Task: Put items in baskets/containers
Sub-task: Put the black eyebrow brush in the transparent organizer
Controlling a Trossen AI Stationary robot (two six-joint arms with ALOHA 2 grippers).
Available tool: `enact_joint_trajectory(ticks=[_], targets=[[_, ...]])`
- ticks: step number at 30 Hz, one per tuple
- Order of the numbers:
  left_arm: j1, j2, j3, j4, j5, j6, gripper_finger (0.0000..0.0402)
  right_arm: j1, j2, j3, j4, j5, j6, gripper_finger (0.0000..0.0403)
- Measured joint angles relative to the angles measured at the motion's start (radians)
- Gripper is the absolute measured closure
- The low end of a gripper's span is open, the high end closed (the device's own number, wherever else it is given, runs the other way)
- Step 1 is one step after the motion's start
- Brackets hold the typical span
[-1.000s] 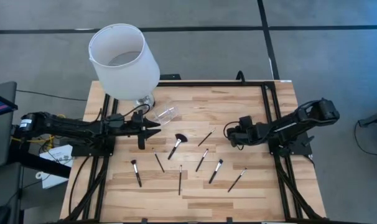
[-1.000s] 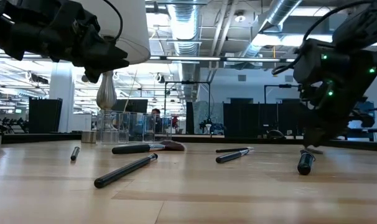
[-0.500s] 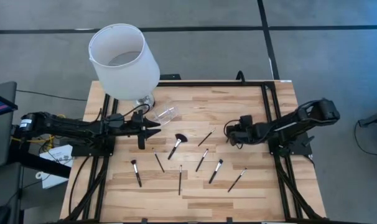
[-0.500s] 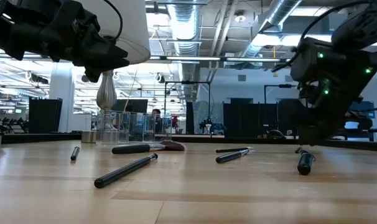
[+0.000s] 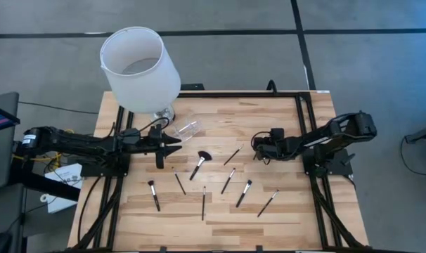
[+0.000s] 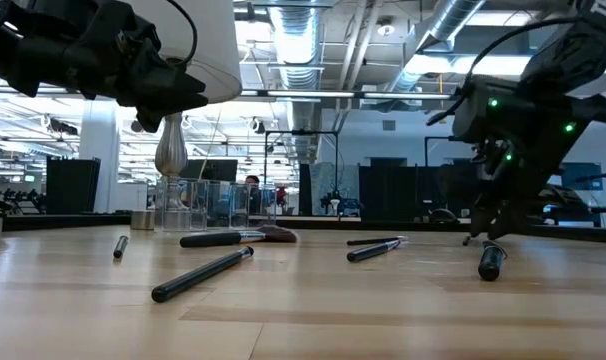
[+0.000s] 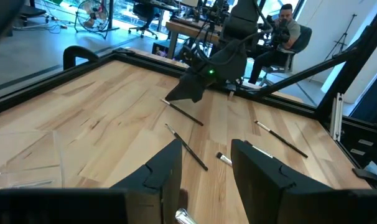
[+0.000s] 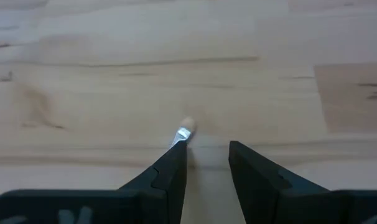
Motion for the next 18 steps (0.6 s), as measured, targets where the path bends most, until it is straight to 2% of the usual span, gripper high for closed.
enact_joint_trajectory(ticks=[4, 9, 13, 18], targets=[[0.0, 0.0, 0.0, 0.0, 0.0, 0.0, 0.0266, -0.011, 0.013, 0.001, 0.031, 0.012, 0.023, 0.029], [0.0, 0.0, 0.0, 0.0, 0.0, 0.0, 0.0266, -0.013, -0.047, -0.002, 0.004, -0.033, 0.029, 0.029], [0.0, 0.0, 0.0, 0.0, 0.0, 0.0, 0.0266, -0.012, -0.088, -0.002, 0.046, -0.028, 0.03, 0.029], [0.0, 0.0, 0.0, 0.0, 0.0, 0.0, 0.0266, -0.028, -0.051, -0.001, 0.079, -0.03, 0.006, 0.029]])
